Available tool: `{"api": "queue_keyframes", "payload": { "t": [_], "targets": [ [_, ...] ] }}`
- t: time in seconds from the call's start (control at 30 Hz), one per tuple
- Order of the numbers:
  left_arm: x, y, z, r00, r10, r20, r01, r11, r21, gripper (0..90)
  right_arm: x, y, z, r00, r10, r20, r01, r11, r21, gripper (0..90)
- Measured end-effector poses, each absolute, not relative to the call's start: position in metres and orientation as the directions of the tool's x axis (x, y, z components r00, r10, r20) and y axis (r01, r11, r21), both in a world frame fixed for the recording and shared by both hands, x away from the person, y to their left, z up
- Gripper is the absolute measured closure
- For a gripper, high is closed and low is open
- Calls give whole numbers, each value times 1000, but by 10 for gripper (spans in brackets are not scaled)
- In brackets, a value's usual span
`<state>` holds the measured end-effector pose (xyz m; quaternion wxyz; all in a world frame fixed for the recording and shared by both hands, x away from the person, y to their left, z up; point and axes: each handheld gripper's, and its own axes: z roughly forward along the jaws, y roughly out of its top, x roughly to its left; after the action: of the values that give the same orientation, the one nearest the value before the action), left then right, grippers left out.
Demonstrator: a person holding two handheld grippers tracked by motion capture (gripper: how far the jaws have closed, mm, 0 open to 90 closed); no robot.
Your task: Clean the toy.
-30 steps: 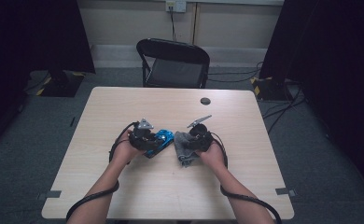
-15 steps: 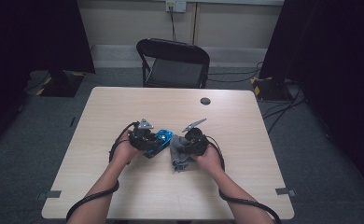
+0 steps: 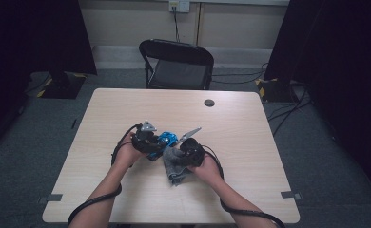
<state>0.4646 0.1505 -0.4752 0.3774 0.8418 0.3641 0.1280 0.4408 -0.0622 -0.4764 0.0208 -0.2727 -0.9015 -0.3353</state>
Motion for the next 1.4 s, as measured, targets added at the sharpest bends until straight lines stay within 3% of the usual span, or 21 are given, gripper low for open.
{"api": "queue_keyframes", "payload": {
  "t": [0.93,1.4],
  "targets": [
    [464,151,-475,704,709,-34,505,-467,726,509,415,-36,-478,-890,384,246,450,654,608,754],
    [463,149,-477,687,724,-63,516,-426,743,508,402,-31,-473,-912,323,252,408,665,626,745]
  ]
}}
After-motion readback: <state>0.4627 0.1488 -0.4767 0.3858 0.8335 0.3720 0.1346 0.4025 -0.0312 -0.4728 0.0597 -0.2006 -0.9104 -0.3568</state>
